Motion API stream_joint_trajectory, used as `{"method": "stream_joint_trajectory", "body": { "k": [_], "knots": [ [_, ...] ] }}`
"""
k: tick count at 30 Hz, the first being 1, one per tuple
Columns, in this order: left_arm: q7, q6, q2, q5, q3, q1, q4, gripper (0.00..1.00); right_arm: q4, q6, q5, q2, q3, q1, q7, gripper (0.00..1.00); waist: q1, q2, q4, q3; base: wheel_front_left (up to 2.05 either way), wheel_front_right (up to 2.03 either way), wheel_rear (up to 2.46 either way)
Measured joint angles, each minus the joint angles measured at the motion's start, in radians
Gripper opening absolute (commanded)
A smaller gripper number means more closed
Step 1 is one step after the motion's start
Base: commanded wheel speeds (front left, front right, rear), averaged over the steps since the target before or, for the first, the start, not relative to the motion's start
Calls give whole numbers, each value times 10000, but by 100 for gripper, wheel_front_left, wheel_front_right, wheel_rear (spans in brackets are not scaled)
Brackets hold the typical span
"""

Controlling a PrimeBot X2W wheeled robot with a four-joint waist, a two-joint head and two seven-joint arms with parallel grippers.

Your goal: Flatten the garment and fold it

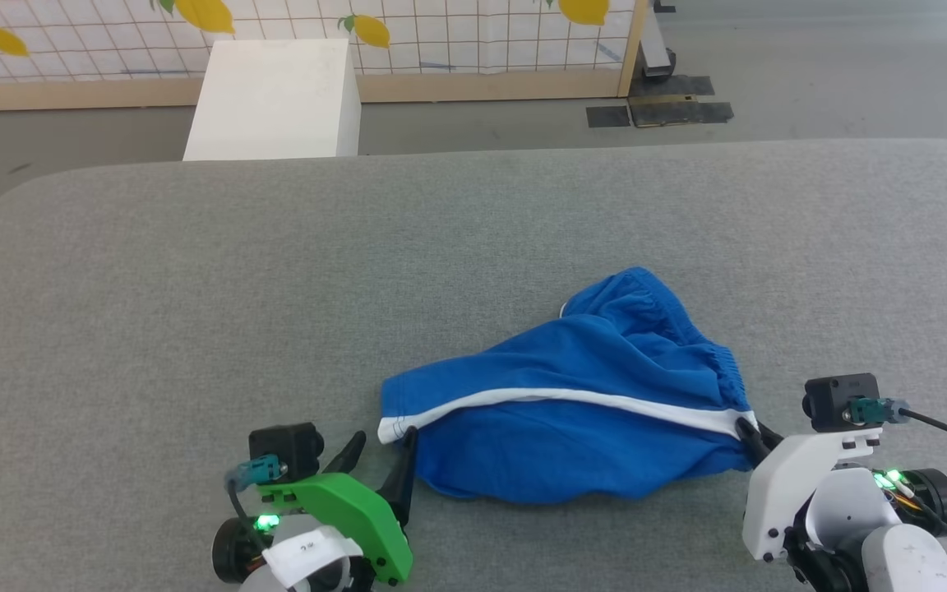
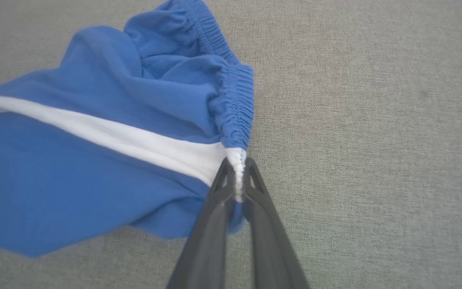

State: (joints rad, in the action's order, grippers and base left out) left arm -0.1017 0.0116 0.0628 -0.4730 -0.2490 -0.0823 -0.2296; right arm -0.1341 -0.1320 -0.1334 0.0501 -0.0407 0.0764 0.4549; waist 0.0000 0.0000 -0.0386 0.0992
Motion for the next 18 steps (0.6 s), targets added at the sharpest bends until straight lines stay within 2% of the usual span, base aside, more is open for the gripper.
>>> {"method": "stream_joint_trajectory", "body": {
  "k": [6,10,11,13,18],
  "knots": [
    [-698,-127,-29,-222,-174,-73,84,100,186,0,-79,0,86,-3,92,0,0,0,-96,128,0,0,0],
    [-742,-115,-36,-462,-194,-339,86,99,263,0,-79,2,132,0,113,0,0,0,-125,289,0,0,0],
    [-740,-94,-36,-477,-207,-411,79,70,270,0,-79,2,151,1,113,0,0,0,-131,325,0,0,0],
    [-740,73,-31,-512,-259,-510,69,0,272,0,-100,0,169,5,113,0,0,0,-141,385,0,0,0],
    [-652,198,-19,-552,-345,-597,17,0,259,0,-148,0,190,14,113,0,0,0,-148,421,0,0,0]
  ]
}}
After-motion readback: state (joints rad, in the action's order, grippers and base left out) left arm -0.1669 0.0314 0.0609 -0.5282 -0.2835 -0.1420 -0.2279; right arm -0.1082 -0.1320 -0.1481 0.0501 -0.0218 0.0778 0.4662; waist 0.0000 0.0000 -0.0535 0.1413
